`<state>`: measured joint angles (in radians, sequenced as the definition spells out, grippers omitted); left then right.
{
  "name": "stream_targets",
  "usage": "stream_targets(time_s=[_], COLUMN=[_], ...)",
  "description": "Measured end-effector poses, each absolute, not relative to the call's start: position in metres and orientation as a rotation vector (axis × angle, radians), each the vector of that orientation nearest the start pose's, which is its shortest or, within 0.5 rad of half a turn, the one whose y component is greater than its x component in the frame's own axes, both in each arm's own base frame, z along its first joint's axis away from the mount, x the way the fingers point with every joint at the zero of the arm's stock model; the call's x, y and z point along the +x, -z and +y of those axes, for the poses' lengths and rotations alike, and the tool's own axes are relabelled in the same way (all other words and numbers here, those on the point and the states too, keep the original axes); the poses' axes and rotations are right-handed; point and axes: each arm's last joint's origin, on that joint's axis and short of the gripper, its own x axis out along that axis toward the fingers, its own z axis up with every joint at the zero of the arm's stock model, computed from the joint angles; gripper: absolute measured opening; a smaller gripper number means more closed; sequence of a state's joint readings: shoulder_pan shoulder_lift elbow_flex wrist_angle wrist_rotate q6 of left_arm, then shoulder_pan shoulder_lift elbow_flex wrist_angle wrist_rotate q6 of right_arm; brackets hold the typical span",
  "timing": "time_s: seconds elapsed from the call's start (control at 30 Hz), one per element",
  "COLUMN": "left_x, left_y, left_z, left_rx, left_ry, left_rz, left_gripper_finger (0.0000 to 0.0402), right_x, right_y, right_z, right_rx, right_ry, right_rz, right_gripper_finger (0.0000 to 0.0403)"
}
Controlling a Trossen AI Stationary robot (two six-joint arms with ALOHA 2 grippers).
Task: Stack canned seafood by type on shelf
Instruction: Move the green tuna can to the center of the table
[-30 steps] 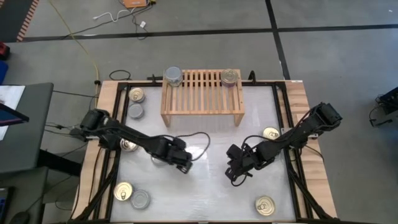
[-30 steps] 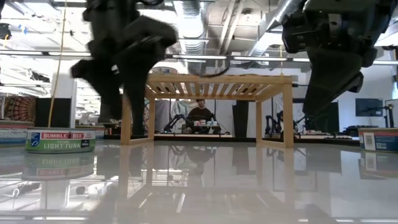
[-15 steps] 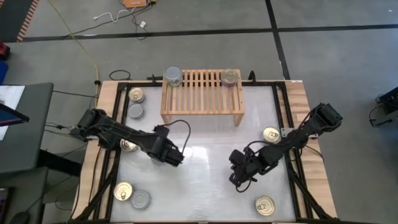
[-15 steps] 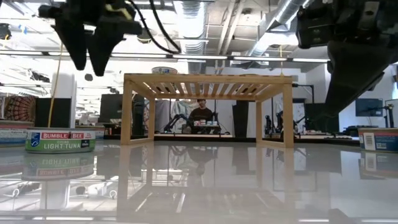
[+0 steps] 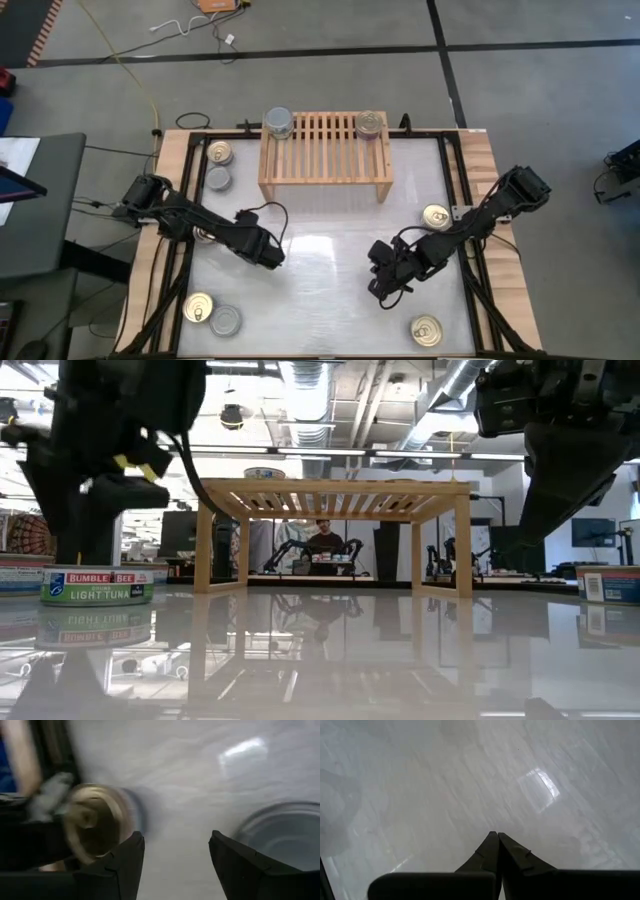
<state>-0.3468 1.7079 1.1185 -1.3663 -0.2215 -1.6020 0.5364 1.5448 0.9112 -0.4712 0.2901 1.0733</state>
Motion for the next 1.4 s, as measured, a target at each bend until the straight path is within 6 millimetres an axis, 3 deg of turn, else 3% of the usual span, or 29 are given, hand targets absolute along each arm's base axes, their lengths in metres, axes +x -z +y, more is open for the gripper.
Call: stream_targets(time_s=[0.17, 0.33, 0.53, 0.7, 1.03, 1.27, 1.4], left_x=[0.249, 0.282, 0.293, 0.286, 0.255, 0.228, 0.223], left_y=[-0.175, -0.184, -0.197, -0.204, -0.206, -0.201, -0.207], left_z=[-0.084, -0.097, -0.089, -0.084, -0.100, -0.107, -0.112], left_rx=[-0.646, -0.724, -0.724, -0.755, -0.847, -1.013, -0.971], left_ry=[-1.182, -0.867, -0.890, -0.980, -0.922, -0.767, -0.592], left_rz=[1.344, 1.212, 1.154, 1.158, 1.104, 0.894, 0.772], left_gripper_finger=[0.0215, 0.0215, 0.0215, 0.0215, 0.0215, 0.0215, 0.0215], right_x=[0.256, 0.258, 0.260, 0.263, 0.267, 0.274, 0.282], right_y=[-0.186, -0.186, -0.186, -0.188, -0.192, -0.196, -0.197], right_z=[0.137, 0.133, 0.131, 0.133, 0.135, 0.135, 0.137], right_rx=[0.547, 0.555, 0.571, 0.671, 0.711, 0.744, 0.745], right_ry=[0.340, 0.350, 0.359, 0.380, 0.349, 0.331, 0.291], right_rz=[0.975, 0.970, 0.959, 0.920, 0.870, 0.790, 0.739], right_gripper_finger=[0.0031, 0.0031, 0.0031, 0.0031, 0.0037, 0.0062, 0.0073])
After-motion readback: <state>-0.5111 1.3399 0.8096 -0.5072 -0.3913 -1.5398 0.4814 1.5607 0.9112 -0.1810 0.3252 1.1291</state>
